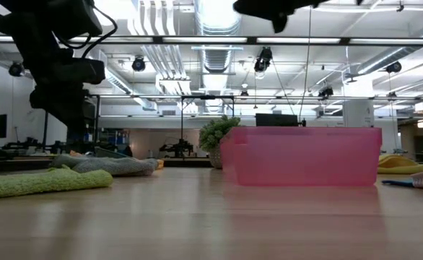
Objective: Fold microfiber towels
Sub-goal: Fold the gray towel
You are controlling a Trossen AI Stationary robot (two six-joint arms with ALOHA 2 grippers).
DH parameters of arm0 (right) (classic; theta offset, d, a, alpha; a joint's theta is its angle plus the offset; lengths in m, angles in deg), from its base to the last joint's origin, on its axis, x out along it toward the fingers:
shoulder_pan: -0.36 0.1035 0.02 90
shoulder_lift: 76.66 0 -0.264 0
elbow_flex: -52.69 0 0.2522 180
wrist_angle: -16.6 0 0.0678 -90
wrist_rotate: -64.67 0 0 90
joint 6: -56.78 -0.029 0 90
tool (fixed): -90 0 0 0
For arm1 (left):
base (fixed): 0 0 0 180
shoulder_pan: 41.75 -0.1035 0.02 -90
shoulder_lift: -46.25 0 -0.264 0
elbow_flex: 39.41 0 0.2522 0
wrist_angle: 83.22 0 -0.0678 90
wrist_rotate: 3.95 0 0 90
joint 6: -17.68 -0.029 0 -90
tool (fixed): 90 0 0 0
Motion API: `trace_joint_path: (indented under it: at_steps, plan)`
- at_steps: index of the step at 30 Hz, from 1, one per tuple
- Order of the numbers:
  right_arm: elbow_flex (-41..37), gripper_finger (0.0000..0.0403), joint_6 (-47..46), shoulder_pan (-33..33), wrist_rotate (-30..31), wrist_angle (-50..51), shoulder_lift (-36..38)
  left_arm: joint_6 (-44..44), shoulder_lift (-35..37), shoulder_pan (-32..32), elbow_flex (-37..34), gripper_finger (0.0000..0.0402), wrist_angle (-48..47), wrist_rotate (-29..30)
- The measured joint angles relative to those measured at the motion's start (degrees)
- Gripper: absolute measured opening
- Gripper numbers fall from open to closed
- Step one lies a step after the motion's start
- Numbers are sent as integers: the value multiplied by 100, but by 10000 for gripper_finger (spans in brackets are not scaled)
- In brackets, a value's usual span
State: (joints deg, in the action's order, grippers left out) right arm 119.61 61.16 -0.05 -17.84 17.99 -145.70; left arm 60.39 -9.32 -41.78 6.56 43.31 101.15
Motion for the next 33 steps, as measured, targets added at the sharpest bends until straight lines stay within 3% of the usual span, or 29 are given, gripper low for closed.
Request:
trace_joint_path:
  at_steps: [6,11,16,27,33]
  plan:
    - [1105,22,35,-429,-762,533,-1109,-383,11,0,0,0,18,65]
    - [2049,22,66,-826,-1912,1094,-2063,-583,11,0,-2,0,20,494]
    - [3013,28,56,-1107,-2522,1694,-2956,-812,11,0,-2,0,16,712]
    - [4593,119,-57,-1425,-2593,2305,-4582,-1329,116,0,-7,0,-37,790]
    - [5435,155,-84,-1425,-2594,2734,-5414,-1467,528,0,-7,0,-47,949]
